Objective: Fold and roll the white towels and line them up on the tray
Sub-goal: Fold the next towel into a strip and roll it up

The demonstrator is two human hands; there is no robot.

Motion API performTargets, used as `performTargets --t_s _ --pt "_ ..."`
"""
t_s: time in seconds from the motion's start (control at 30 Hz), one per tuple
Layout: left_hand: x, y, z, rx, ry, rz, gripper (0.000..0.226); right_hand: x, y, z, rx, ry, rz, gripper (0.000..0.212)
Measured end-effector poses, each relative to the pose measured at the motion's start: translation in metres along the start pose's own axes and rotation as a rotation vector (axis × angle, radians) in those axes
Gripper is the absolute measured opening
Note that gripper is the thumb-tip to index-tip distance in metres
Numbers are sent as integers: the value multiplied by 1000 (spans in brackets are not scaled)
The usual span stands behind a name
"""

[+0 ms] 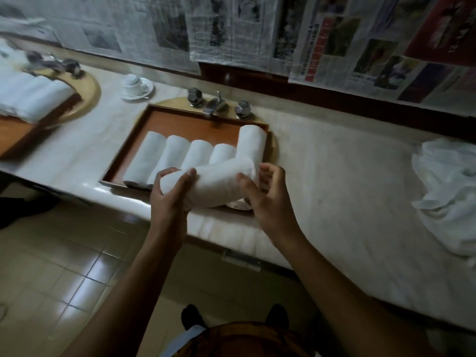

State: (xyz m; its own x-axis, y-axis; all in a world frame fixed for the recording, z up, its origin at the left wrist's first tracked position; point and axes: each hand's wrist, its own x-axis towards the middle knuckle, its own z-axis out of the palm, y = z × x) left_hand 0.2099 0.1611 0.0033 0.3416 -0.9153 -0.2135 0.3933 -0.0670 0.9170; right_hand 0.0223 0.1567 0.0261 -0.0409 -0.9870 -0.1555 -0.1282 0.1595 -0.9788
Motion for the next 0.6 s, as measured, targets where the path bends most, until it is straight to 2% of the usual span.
performTargets --t_s 0.17,0.27,0.47,0.6 --pt "15 29 -50 50 -10 43 47 0 -9 80 -19 169 -70 48" --pt "22 44 -75 41 29 39 48 6 -19 115 -26 216 -87 35" --pt "50 81 -135 88 41 27 56 17 -31 169 63 58 -123 25" --pt "67 98 -158 78 90 21 53 37 -32 186 72 -129 -35 47"
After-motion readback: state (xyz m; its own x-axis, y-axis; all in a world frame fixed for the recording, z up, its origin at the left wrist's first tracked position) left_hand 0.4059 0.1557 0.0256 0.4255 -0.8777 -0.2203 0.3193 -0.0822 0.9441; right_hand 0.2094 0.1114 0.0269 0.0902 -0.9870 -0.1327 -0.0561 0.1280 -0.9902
